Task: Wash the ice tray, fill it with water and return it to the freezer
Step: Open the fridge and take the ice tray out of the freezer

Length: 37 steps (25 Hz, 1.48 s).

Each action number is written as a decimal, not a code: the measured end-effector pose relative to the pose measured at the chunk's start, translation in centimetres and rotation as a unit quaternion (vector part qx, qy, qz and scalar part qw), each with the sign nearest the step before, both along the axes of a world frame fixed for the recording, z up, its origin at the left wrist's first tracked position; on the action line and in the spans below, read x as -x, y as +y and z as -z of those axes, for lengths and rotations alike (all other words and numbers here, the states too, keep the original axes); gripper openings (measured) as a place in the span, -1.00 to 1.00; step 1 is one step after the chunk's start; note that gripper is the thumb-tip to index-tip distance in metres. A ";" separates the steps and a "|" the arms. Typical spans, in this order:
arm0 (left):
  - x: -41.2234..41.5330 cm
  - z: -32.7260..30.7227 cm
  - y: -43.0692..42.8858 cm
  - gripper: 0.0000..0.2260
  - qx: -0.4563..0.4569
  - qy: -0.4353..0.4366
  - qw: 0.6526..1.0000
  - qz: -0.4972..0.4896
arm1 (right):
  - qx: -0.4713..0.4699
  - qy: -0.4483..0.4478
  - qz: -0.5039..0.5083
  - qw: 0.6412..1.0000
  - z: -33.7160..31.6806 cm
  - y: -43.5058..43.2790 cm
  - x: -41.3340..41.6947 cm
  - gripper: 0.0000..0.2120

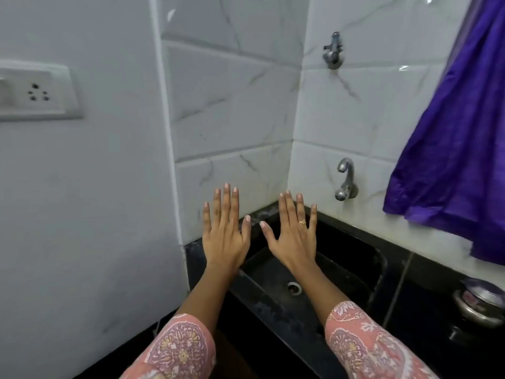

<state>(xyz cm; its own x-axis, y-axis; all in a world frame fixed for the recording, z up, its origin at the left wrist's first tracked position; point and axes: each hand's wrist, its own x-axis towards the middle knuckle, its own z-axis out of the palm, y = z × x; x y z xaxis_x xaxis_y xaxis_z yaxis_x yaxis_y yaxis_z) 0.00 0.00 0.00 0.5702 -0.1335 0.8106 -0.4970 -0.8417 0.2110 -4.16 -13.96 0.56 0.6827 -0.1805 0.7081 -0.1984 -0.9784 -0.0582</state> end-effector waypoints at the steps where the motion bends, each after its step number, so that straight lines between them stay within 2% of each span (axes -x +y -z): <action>1: 0.3 0.2 1.2 -0.46 0.000 0.009 1.000 -0.023 | -0.011 0.004 -0.013 1.000 0.3 1.2 0.0 -0.27; 12: 4.7 6.0 12.0 -0.46 -0.035 0.059 0.979 -0.191 | -0.005 0.055 -0.140 0.989 5.1 11.1 0.1 -0.26; 20: 10.4 8.6 16.6 -0.45 -0.006 0.109 0.941 -0.321 | 0.027 0.093 -0.271 0.958 7.2 16.7 1.7 -0.26; 31: 21.6 11.2 22.3 -0.46 0.026 0.142 0.850 -0.507 | 0.040 0.111 -0.468 0.876 10.0 25.3 6.9 -0.26; 37: 28.0 12.6 25.4 -0.46 0.055 0.155 0.797 -0.582 | 0.062 0.123 -0.542 0.829 11.3 30.9 11.4 -0.27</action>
<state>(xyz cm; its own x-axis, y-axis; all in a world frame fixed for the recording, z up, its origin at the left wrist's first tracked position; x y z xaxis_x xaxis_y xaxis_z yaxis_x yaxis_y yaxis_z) -27.99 25.41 -12.61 0.4316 0.6935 0.5768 0.6960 -0.6628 0.2761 -15.55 16.95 -10.71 0.5217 0.6981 0.4903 0.8110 -0.5842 -0.0313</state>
